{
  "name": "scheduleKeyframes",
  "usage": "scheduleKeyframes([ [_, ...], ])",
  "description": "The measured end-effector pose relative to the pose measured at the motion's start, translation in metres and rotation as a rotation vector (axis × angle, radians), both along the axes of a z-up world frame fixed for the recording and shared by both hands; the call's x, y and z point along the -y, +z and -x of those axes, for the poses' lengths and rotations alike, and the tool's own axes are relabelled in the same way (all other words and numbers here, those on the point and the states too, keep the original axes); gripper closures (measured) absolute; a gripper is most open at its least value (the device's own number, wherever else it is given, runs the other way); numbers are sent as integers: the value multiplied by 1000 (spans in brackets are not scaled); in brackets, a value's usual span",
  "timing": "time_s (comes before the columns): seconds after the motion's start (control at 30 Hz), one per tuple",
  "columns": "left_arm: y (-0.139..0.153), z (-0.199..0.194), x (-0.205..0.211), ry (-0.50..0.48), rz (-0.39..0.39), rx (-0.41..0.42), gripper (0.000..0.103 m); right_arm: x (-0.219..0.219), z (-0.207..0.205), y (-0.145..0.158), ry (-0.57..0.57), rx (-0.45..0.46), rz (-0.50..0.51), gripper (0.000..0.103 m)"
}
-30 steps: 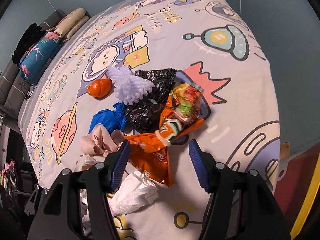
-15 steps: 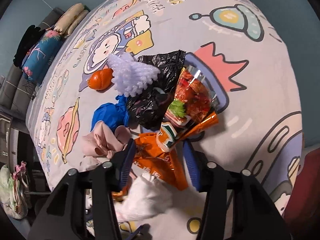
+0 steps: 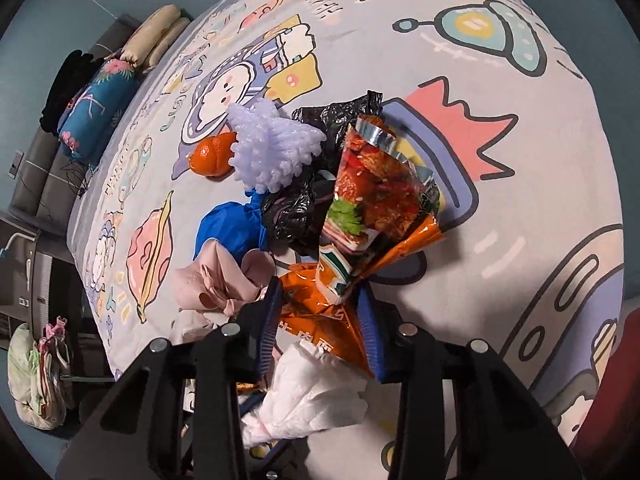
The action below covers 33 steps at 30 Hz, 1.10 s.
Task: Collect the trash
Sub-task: 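Grasp the white tissue with the left tool while the right tool grasps the orange snack wrapper, then lift the tissue with the left tool while the right tool carries the wrapper toward the bin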
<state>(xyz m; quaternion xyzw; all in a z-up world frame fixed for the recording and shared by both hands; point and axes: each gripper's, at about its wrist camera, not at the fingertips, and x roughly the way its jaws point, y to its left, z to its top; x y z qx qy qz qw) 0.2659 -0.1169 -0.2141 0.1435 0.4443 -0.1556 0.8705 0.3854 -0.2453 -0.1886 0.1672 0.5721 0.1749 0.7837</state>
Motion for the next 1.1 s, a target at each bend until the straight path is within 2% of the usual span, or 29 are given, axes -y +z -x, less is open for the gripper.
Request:
scheduleKeyframes([
  [0.17,8,11,-1,-13,9,0,83,7,5,5,-4,10,-27,71],
  [0.53,42,31,-22,-36,71,25,85,25,20,26,-19,77,-86,71],
  [0.87,71,21,-65,87,186,42,85,41,39,53,-61,171,-83,71],
  [1.03,94,20,-90,149,225,90,85,46,50,60,-74,177,-124,71],
  [1.1,102,19,-99,174,237,104,85,46,55,64,-80,189,-100,71],
])
